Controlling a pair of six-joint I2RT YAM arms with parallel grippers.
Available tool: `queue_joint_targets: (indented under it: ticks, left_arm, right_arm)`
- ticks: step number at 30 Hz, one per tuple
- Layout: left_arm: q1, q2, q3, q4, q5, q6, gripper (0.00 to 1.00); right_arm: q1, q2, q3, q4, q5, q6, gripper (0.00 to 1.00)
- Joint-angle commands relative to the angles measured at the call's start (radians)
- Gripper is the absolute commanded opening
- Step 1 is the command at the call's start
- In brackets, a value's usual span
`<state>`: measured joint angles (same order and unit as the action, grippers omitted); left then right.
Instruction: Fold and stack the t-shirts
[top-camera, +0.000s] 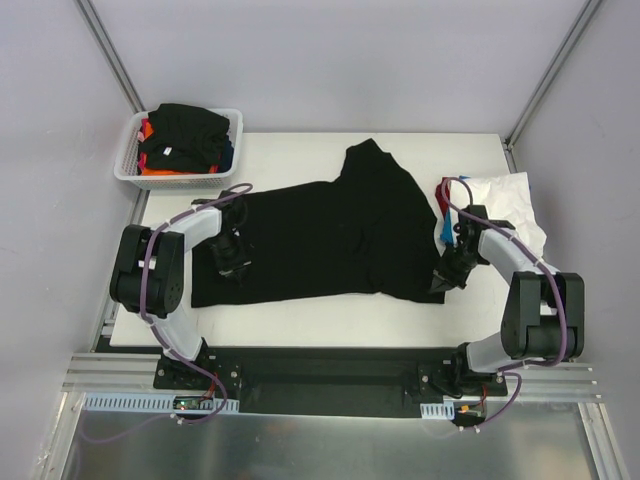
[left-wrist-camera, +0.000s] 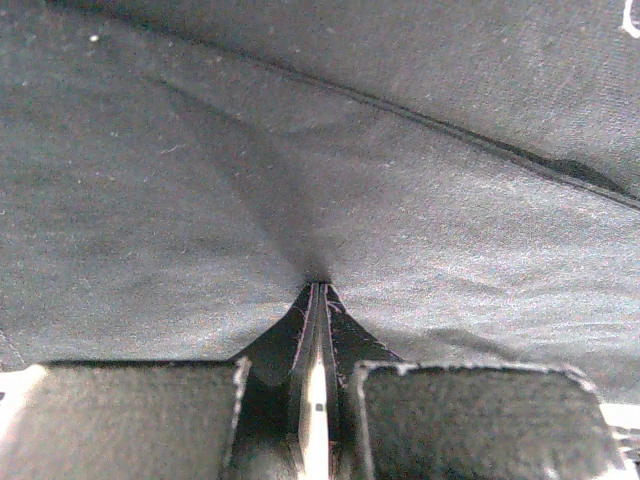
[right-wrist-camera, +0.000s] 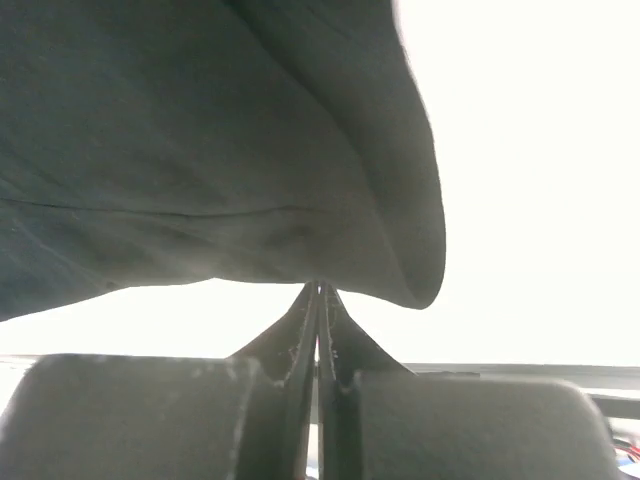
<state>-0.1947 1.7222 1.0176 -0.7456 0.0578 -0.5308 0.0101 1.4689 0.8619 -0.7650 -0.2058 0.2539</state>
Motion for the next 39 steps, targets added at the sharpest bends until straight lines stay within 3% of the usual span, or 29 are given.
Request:
queue_joint_targets:
  ticks: [1,9,18,19,20,22,23,25,30,39]
  left_arm:
    - [0.003,-0.041,-0.033,-0.035,0.007,-0.001,0.00]
    - [0.001,-0.038,0.013,-0.044,0.002,-0.001,0.00]
    - [0.001,-0.076,0.036,-0.067,-0.036,-0.008,0.00]
    - [0.001,-0.093,0.048,-0.073,-0.052,-0.011,0.02]
    - [0.001,-0.128,0.059,-0.084,-0.100,-0.017,0.12]
    - [0.003,-0.156,0.106,-0.098,-0.143,-0.021,0.22]
    - [0.001,-0.164,0.127,-0.116,-0.174,-0.021,0.35]
    - [0.001,-0.150,0.192,-0.135,-0.179,-0.024,0.42]
    - [-0.006,-0.119,0.242,-0.158,-0.131,-0.055,0.45]
    - [-0.017,-0.124,0.182,-0.155,-0.127,-0.043,0.44]
  right_arm:
    - [-0.009,-0.041,0.002,-0.016,-0.023,-0.005,0.01]
    - [0.028,0.099,0.227,0.069,-0.283,-0.139,0.01]
    - [0.155,0.169,0.371,0.009,-0.061,-0.191,0.01]
    - [0.175,0.171,0.373,0.010,-0.058,-0.183,0.01]
    - [0.186,0.176,0.374,0.012,-0.055,-0.176,0.01]
    - [0.220,0.200,0.376,0.018,-0.055,-0.168,0.01]
    - [0.231,0.212,0.377,0.026,-0.061,-0.162,0.01]
    - [0.260,0.257,0.378,0.049,-0.069,-0.154,0.01]
    - [0.274,0.327,0.349,0.113,-0.115,-0.110,0.01]
    - [0.272,0.318,0.255,0.150,-0.122,-0.091,0.01]
